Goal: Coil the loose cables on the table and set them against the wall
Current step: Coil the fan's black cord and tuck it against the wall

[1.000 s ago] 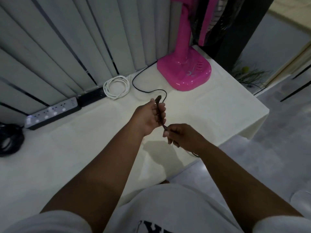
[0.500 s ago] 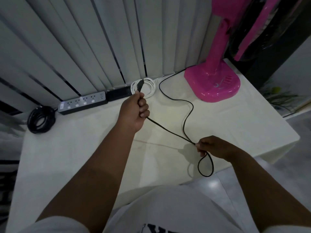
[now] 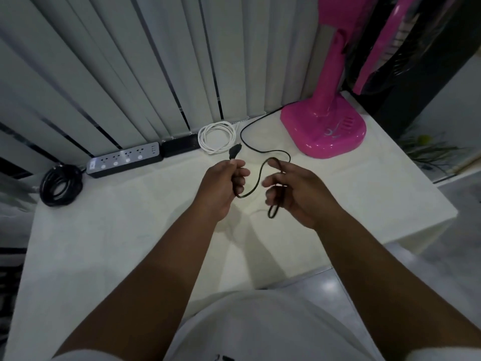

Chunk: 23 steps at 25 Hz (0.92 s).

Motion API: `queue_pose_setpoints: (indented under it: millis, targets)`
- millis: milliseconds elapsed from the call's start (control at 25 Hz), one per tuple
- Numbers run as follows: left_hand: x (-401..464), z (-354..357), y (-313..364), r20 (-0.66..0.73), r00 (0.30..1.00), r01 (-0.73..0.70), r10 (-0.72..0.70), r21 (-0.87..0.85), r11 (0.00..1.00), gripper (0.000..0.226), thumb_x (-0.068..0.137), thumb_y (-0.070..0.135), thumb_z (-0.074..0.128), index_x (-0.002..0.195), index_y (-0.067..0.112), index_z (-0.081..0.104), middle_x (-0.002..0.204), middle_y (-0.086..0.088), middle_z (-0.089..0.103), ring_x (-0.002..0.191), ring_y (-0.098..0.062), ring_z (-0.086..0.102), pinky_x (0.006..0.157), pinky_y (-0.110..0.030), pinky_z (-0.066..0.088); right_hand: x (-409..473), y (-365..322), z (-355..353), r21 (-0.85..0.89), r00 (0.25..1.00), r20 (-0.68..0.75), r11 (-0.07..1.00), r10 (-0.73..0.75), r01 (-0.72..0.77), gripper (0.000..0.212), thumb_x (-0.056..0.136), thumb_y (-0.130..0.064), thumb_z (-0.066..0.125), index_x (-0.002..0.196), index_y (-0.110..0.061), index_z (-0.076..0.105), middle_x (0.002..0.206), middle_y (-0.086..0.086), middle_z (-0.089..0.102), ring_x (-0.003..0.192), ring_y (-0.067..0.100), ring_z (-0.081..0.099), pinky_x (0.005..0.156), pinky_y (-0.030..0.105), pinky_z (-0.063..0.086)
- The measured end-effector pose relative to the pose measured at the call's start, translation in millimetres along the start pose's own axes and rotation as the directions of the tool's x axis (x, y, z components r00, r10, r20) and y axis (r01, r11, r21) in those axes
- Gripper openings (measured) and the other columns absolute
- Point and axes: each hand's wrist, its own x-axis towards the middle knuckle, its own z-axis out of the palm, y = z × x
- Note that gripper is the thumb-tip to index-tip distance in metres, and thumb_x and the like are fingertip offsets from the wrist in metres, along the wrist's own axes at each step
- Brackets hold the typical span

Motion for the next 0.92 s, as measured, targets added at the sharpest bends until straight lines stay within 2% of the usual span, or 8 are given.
queue_pose_setpoints:
  millis: [80, 200, 360, 520, 600, 720, 800, 920]
  targets:
    - [-4.7, -0.5, 1.3, 0.015, 1.0, -0.003, 0.003, -0.024, 1.0, 0.029, 0.103, 0.017, 0.036, 0.101, 0.003, 0.062, 0.082, -0.009, 0.069, 0.064, -0.014, 0.06, 0.056, -0.024, 0.048, -2.5, 4.9, 17.8, -0.183, 0.995, 0.094, 0.982, -0.04, 0.057, 0.029, 0.099, -0.005, 0.049, 0.118, -0.022, 0.063, 0.074, 0.009, 0.068, 0.05, 0.021, 0.059, 0.052, 0.03, 0.052]
    - [-12.0, -8.7, 2.4, 0.011, 1.0, -0.001, 0.001, -0.03, 1.0, 0.033, 0.103, 0.02, 0.036, 0.103, 0.001, 0.063, 0.089, -0.012, 0.072, 0.07, -0.022, 0.068, 0.057, -0.03, 0.051, 0.2, 19.8, 37.1, -0.423, 0.993, 0.052, 0.898, -0.107, 0.119, 0.01, 0.091, -0.013, 0.067, 0.086, -0.014, 0.076, 0.067, 0.008, 0.069, 0.049, 0.02, 0.064, 0.048, 0.029, 0.051]
    - [-16.2, -28.5, 3.4, -0.019, 1.0, -0.024, 0.023, -0.057, 0.998, 0.031, 0.101, 0.021, 0.037, 0.103, 0.006, 0.064, 0.077, -0.009, 0.071, 0.08, -0.026, 0.069, 0.062, -0.032, 0.049, 9.7, 40.3, 57.2, -0.638, 0.99, -0.09, 0.77, -0.112, 0.03, 0.035, 0.081, -0.038, 0.076, 0.065, -0.008, 0.072, 0.056, 0.006, 0.069, 0.045, 0.022, 0.068, 0.046, 0.028, 0.05]
    - [-22.6, -47.8, 8.5, -0.028, 1.0, -0.013, 0.006, -0.244, 0.97, 0.032, 0.103, 0.025, 0.039, 0.101, 0.005, 0.064, 0.055, 0.001, 0.046, 0.054, -0.017, 0.051, 0.058, -0.029, 0.05, 13.2, 51.7, 71.5, -0.931, 0.99, -0.066, 0.364, -0.123, -0.017, 0.071, 0.075, -0.082, 0.045, 0.051, -0.018, 0.066, 0.045, -0.012, 0.063, 0.042, 0.005, 0.061, 0.055, 0.029, 0.052]
    - [-25.2, -60.4, 17.2, -0.052, 0.999, -0.002, -0.015, -0.318, 0.948, 0.032, 0.102, 0.03, 0.044, 0.097, 0.006, 0.066, 0.052, 0.005, 0.036, 0.046, -0.011, 0.037, 0.054, -0.028, 0.045, 15.3, 54.2, 73.6, -0.969, 0.992, 0.067, 0.232, -0.107, 0.091, 0.076, 0.076, -0.085, 0.03, 0.054, -0.021, 0.065, 0.049, -0.012, 0.064, 0.053, 0.003, 0.061, 0.061, 0.03, 0.047]
    - [-24.3, -85.1, 38.4, -0.062, 0.998, -0.01, -0.019, -0.444, 0.896, 0.025, 0.1, 0.027, 0.048, 0.089, 0.01, 0.064, 0.048, 0.008, 0.033, 0.039, -0.006, 0.029, 0.042, -0.021, 0.034, 19.6, 57.7, 59.7, -0.959, 0.957, 0.28, 0.021, -0.069, 0.282, 0.07, 0.091, -0.072, 0.027, 0.07, -0.016, 0.063, 0.067, -0.001, 0.068, 0.069, 0.018, 0.064, 0.071, 0.036, 0.049]
    - [-24.0, -103.3, 52.0, -0.04, 0.999, -0.016, -0.006, -0.519, 0.855, 0.025, 0.101, 0.023, 0.045, 0.081, 0.014, 0.056, 0.047, 0.008, 0.034, 0.037, -0.005, 0.027, 0.037, -0.018, 0.026, 21.2, 62.4, 42.5, -0.949, 0.951, 0.307, 0.076, -0.016, 0.308, 0.052, 0.098, -0.055, 0.039, 0.073, -0.015, 0.06, 0.066, 0.0, 0.066, 0.067, 0.019, 0.064, 0.068, 0.036, 0.051]
    - [-24.7, -121.1, 62.5, -0.021, 1.0, -0.027, 0.018, -0.549, 0.836, 0.027, 0.102, 0.023, 0.041, 0.076, 0.017, 0.048, 0.044, 0.008, 0.032, 0.035, -0.006, 0.026, 0.036, -0.019, 0.025, 16.8, 70.2, 22.6, -0.895, 0.987, 0.152, 0.431, 0.05, 0.116, 0.045, 0.092, -0.052, 0.049, 0.066, -0.018, 0.062, 0.062, 0.003, 0.068, 0.062, 0.014, 0.067, 0.068, 0.032, 0.05]
